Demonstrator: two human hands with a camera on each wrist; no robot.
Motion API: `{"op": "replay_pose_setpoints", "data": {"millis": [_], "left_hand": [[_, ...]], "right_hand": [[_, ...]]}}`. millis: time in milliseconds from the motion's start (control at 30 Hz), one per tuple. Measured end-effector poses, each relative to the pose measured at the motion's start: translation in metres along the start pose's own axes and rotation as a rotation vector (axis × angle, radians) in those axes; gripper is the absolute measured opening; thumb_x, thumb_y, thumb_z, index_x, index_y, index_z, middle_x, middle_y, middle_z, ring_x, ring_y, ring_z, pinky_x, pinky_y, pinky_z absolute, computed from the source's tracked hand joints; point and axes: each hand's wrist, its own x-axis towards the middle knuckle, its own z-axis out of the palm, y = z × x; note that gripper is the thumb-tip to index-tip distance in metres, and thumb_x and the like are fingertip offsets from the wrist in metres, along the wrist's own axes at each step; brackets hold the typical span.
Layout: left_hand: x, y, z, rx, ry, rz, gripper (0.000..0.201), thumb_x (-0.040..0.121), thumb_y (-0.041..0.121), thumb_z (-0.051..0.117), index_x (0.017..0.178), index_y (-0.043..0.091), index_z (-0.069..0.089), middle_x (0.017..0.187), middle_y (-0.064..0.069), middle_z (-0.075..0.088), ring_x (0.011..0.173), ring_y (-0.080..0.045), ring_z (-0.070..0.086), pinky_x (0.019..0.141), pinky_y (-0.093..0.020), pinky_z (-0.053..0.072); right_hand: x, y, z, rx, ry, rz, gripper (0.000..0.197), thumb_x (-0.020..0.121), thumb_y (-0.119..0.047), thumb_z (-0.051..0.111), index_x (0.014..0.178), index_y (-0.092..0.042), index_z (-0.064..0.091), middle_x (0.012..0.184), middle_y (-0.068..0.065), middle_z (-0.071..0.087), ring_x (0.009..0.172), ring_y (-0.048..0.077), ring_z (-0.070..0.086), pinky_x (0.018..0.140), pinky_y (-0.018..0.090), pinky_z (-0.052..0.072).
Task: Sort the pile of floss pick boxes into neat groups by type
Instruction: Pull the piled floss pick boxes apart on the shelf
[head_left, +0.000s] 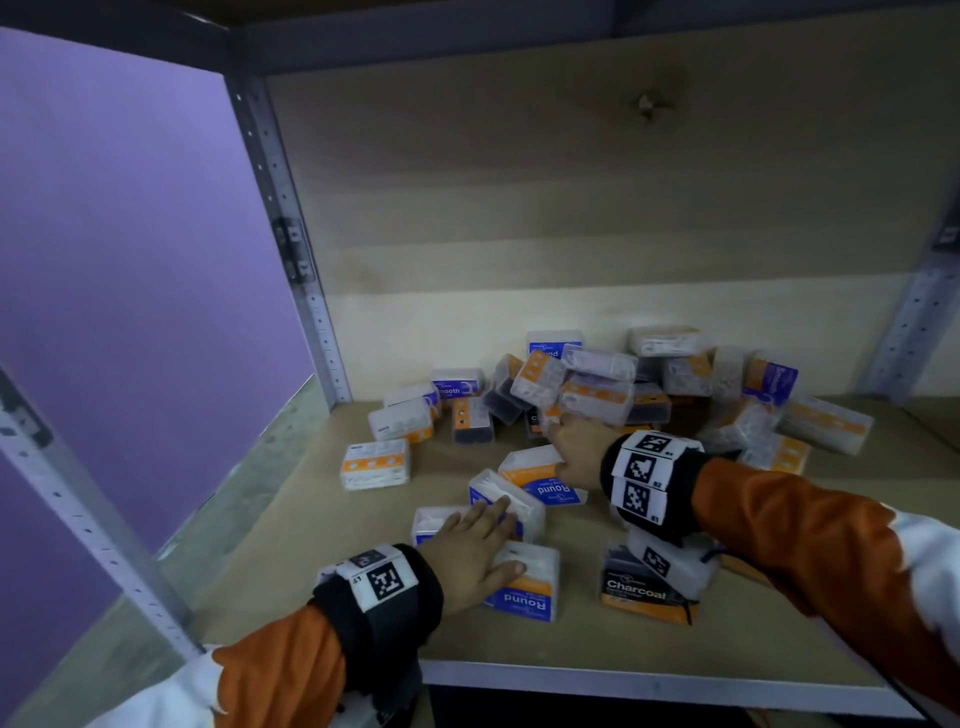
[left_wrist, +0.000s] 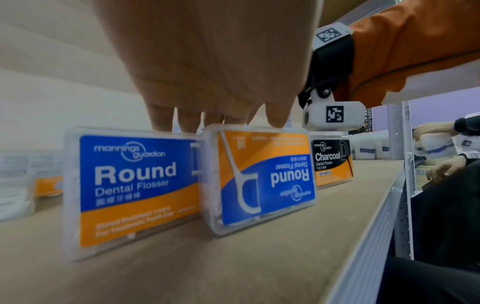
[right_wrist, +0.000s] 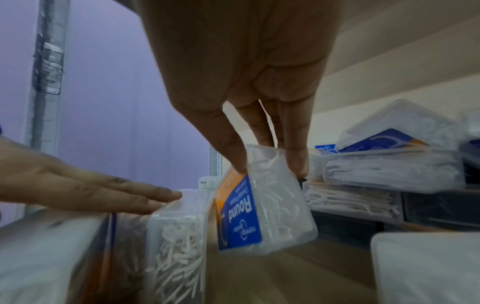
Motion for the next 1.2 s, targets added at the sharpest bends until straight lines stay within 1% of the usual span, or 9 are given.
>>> {"op": "replay_pose_setpoints", "data": {"millis": [333, 467, 700, 767, 833, 933, 1033, 1100, 1200], "left_hand": [[0.001, -0.001, 0.001, -0.022, -0.01, 0.018, 0.065, 0.101, 0.044, 0.025, 0.152, 0.016, -0.003, 0.159, -0.003, -0.015, 0.148, -0.022, -0.01, 0.12, -0.039, -0.002], [0.001, -0.002, 0.001, -0.035, -0.01, 0.033, 0.066, 0.101, 0.045, 0.027, 0.152, 0.016, -0.002, 0.159, -0.002, -0.014, 0.148, -0.022, -0.009, 0.12, -0.039, -0.001], [0.0, -0.006, -0.014, -0.042, -0.035, 0.095, 0.067, 0.1, 0.041, 0.036, 0.152, 0.009, 0.008, 0.16, -0.009, -0.005, 0.149, -0.024, 0.003, 0.121, -0.035, 0.007], [0.0, -0.009, -0.023, -0.041, -0.047, 0.122, 0.061, 0.101, 0.037, 0.036, 0.15, 0.008, 0.016, 0.16, -0.009, 0.0, 0.147, -0.023, 0.011, 0.119, -0.031, 0.012], [0.0, -0.014, -0.032, -0.061, -0.047, 0.15, 0.054, 0.101, 0.035, 0.036, 0.148, 0.009, 0.026, 0.159, -0.007, 0.012, 0.144, -0.023, 0.024, 0.116, -0.029, 0.021], [0.0, -0.026, -0.044, -0.096, -0.006, 0.189, 0.045, 0.102, 0.031, 0.036, 0.142, 0.012, 0.039, 0.148, -0.006, 0.04, 0.132, -0.022, 0.041, 0.108, -0.027, 0.029], [0.002, -0.047, -0.054, -0.115, 0.036, 0.176, 0.043, 0.102, 0.03, 0.034, 0.138, 0.01, 0.045, 0.142, -0.007, 0.048, 0.129, -0.022, 0.046, 0.108, -0.028, 0.032], [0.005, -0.066, -0.058, -0.129, 0.037, 0.125, 0.043, 0.102, 0.031, 0.035, 0.136, 0.009, 0.047, 0.14, -0.008, 0.049, 0.127, -0.022, 0.048, 0.107, -0.028, 0.034], [0.01, -0.097, -0.061, -0.071, 0.044, -0.006, 0.044, 0.101, 0.034, 0.038, 0.134, 0.007, 0.049, 0.14, -0.009, 0.049, 0.127, -0.021, 0.048, 0.107, -0.029, 0.034]], "right_hand": [[0.011, -0.002, 0.007, -0.089, -0.171, -0.005, 0.039, 0.095, -0.021, 0.051, 0.125, 0.003, 0.053, 0.129, 0.02, 0.053, 0.117, 0.032, 0.054, 0.094, 0.035, 0.046], [0.01, -0.003, 0.006, -0.138, -0.32, 0.004, 0.042, 0.094, -0.024, 0.054, 0.127, 0.002, 0.05, 0.093, 0.011, 0.056, 0.092, 0.028, 0.056, 0.088, 0.035, 0.046], [0.016, -0.005, 0.001, -0.194, -0.451, 0.011, 0.043, 0.092, -0.024, 0.059, 0.127, 0.0, 0.051, 0.11, 0.014, 0.055, 0.106, 0.027, 0.054, 0.087, 0.033, 0.044], [0.021, -0.003, -0.002, -0.21, -0.473, 0.006, 0.021, 0.092, -0.025, 0.059, 0.1, -0.006, 0.06, 0.093, 0.01, 0.054, 0.091, 0.025, 0.059, 0.075, 0.031, 0.048], [0.029, -0.001, -0.003, -0.168, -0.405, 0.028, 0.036, 0.092, -0.027, 0.059, 0.064, -0.013, 0.042, 0.067, 0.002, 0.039, 0.059, 0.015, 0.041, 0.053, 0.023, 0.034], [0.041, -0.002, -0.008, -0.15, -0.319, -0.017, 0.045, 0.093, -0.028, 0.056, 0.058, -0.016, 0.031, 0.063, -0.002, 0.033, 0.07, 0.02, 0.042, 0.064, 0.025, 0.035], [0.054, -0.006, -0.011, -0.15, -0.28, -0.067, 0.033, 0.094, -0.028, 0.054, 0.066, -0.011, 0.049, 0.072, 0.001, 0.049, 0.089, 0.021, 0.051, 0.077, 0.028, 0.039], [0.061, -0.012, -0.013, -0.153, -0.263, -0.112, 0.024, 0.095, -0.026, 0.052, 0.092, -0.003, 0.061, 0.095, 0.01, 0.061, 0.101, 0.025, 0.056, 0.085, 0.029, 0.042], [0.075, -0.021, -0.015, -0.17, -0.235, -0.136, 0.041, 0.098, -0.023, 0.045, 0.131, 0.0, 0.049, 0.135, 0.015, 0.052, 0.125, 0.028, 0.049, 0.102, 0.032, 0.038]]}}
